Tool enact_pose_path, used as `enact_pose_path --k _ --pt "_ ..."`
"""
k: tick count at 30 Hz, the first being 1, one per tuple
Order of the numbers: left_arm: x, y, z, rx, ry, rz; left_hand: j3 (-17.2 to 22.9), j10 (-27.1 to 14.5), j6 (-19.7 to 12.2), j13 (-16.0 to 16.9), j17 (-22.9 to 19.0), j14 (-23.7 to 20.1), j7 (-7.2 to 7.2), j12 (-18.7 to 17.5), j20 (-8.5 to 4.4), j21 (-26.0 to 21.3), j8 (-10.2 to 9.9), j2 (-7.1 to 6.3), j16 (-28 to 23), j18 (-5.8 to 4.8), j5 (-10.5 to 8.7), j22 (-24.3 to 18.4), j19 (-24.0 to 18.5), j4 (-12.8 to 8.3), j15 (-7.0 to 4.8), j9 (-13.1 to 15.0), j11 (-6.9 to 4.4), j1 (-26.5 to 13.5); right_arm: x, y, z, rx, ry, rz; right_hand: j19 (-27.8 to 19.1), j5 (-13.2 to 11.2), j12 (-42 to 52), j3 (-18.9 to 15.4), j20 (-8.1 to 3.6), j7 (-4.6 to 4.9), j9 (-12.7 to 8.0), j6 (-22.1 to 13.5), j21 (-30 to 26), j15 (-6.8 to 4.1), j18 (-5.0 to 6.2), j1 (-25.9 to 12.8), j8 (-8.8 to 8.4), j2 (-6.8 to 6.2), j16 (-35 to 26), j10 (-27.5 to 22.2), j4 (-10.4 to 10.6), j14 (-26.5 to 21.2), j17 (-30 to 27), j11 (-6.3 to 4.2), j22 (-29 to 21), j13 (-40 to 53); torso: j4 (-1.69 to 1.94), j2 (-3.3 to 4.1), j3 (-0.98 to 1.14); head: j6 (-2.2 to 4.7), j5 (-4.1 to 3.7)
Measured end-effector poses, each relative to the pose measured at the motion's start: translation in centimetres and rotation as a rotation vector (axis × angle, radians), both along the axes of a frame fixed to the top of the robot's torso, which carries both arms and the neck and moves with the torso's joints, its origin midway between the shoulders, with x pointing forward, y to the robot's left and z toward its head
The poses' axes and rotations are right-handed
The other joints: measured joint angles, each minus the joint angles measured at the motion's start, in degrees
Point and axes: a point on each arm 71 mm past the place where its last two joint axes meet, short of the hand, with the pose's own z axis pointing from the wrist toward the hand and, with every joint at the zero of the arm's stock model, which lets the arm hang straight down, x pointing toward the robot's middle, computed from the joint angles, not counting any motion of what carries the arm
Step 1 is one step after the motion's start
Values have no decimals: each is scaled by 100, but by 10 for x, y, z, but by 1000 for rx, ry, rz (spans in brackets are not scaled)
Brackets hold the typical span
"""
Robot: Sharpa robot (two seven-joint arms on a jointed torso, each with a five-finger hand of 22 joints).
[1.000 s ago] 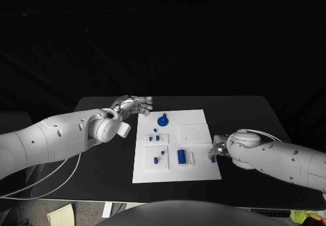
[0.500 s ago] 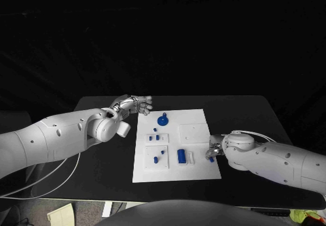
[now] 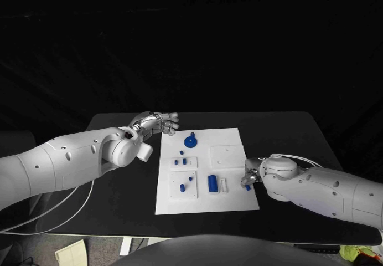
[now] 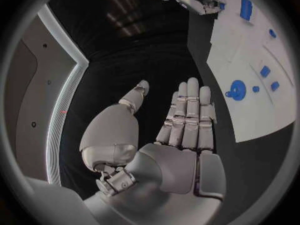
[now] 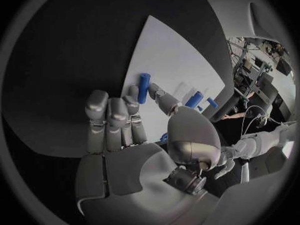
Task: Assemble the parts on the task board
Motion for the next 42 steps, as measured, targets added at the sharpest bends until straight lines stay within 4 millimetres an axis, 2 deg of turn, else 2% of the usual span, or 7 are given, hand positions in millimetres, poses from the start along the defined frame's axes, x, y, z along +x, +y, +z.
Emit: enact_pose_path --k 13,22,28,29,31,33,42 --pt "0 0 0 0 2 -1 0 0 0 0 5 0 0 0 0 0 0 0 0 0 0 2 0 0 0 0 0 0 0 -6 -1 108 59 -104 -8 380 0 155 48 122 -70 27 0 19 1 85 -12 404 0 31 15 -20 0 -33 0 0 -2 0 2 4 -7" --pt "0 0 0 0 3 -2 0 0 0 0 10 20 0 0 0 0 0 0 0 -1 0 4 0 0 20 1 0 0 -7 -8 -1 185 92 -160 11 409 0 137 67 124 -112 28 0 21 14 40 -223 424 0 30 33 -21 0 -34 0 -1 -3 -1 4 14 2" --pt "0 0 0 0 4 -2 0 0 0 0 17 20 0 0 0 0 0 0 0 0 0 7 0 0 20 1 0 0 -12 -3 -1 231 115 -181 11 402 0 108 67 113 -571 78 0 9 40 -111 -192 320 0 52 67 -6 1 -55 0 -2 -3 1 4 21 9" --pt "0 0 0 0 4 -2 0 0 0 0 17 20 0 0 0 0 0 0 0 -1 0 10 0 0 20 1 0 0 -12 -2 -1 240 119 -185 11 386 0 95 67 112 -848 79 0 9 44 -119 -182 312 0 52 56 -6 1 -55 0 -2 -3 1 4 21 10" --pt "0 0 0 0 4 -2 0 0 0 0 17 20 0 0 0 0 0 0 0 -1 0 10 0 0 20 1 0 0 -13 2 1 267 126 -194 11 386 0 66 67 104 -1759 87 0 9 67 -148 -178 283 0 62 72 -5 1 -65 0 -2 0 1 4 21 14" --pt "0 0 0 1 4 -1 0 0 0 0 16 20 0 0 0 0 0 0 0 -1 0 9 0 0 20 1 0 0 -14 4 3 287 131 -201 11 386 1 66 67 103 -2246 87 0 9 82 -161 -209 270 1 61 72 -5 1 -65 0 -2 1 1 3 20 20" --pt "0 0 0 0 4 -3 0 0 0 0 22 20 0 0 0 0 0 0 0 0 0 9 0 0 20 -4 0 0 -12 12 12 371 138 -249 11 386 1 34 67 103 -2243 86 -1 9 86 -183 -200 247 1 61 72 -5 1 -64 0 -2 -2 1 0 18 33"
